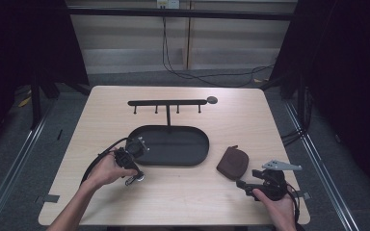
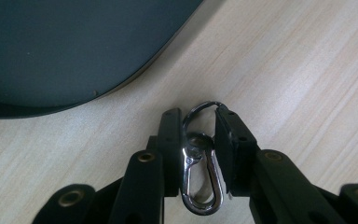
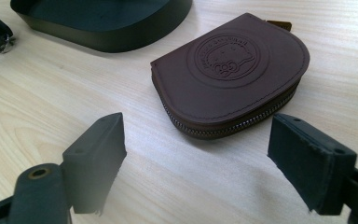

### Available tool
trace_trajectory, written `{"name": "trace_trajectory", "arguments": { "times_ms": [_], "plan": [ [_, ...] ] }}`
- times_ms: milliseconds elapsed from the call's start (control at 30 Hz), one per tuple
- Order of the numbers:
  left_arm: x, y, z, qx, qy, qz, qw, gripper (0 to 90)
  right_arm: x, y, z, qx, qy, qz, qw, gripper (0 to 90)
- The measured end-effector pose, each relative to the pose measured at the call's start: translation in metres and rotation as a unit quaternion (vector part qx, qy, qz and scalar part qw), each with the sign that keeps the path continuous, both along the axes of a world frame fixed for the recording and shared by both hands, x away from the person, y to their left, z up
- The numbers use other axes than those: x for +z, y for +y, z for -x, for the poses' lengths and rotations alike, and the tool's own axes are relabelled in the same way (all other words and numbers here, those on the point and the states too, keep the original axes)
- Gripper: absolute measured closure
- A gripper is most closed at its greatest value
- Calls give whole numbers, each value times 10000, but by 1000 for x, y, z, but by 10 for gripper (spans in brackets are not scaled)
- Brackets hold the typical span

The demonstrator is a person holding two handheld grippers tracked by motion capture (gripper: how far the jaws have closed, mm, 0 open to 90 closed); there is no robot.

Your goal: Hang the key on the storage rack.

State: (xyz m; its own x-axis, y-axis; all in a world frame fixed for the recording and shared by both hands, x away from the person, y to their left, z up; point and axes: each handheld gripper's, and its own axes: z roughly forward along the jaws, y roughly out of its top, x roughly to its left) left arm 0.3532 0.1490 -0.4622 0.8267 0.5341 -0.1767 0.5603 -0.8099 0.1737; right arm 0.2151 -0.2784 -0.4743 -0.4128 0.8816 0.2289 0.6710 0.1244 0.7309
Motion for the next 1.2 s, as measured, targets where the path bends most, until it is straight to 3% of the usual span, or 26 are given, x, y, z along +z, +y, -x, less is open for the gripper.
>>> {"name": "trace_trajectory", "arguments": {
  "times_ms": [267, 433, 500, 900, 1000, 1200],
  "plan": [
    [1, -2, 0, -44, -43, -82, 9999, 726, -1, 1, -1, -25, 68, 37, 10000, 195],
    [4, -2, 0, -7, -53, -29, 10000, 731, -1, 1, -1, -36, 74, 47, 10000, 194],
    [7, -2, 0, 5, -107, -9, 9999, 798, -1, 1, -1, -53, 85, 52, 9999, 194],
    [10, -8, 3, -148, -79, -48, 9998, 830, -2, 0, -2, -85, 120, 79, 9999, 193],
    [12, -8, 5, -208, -89, -17, 9997, 879, -2, 0, -2, -88, 127, 89, 9998, 193],
    [12, -10, 3, -178, -83, 8, 9998, 880, -2, 0, -2, -115, 160, 84, 9998, 192]
  ]
}}
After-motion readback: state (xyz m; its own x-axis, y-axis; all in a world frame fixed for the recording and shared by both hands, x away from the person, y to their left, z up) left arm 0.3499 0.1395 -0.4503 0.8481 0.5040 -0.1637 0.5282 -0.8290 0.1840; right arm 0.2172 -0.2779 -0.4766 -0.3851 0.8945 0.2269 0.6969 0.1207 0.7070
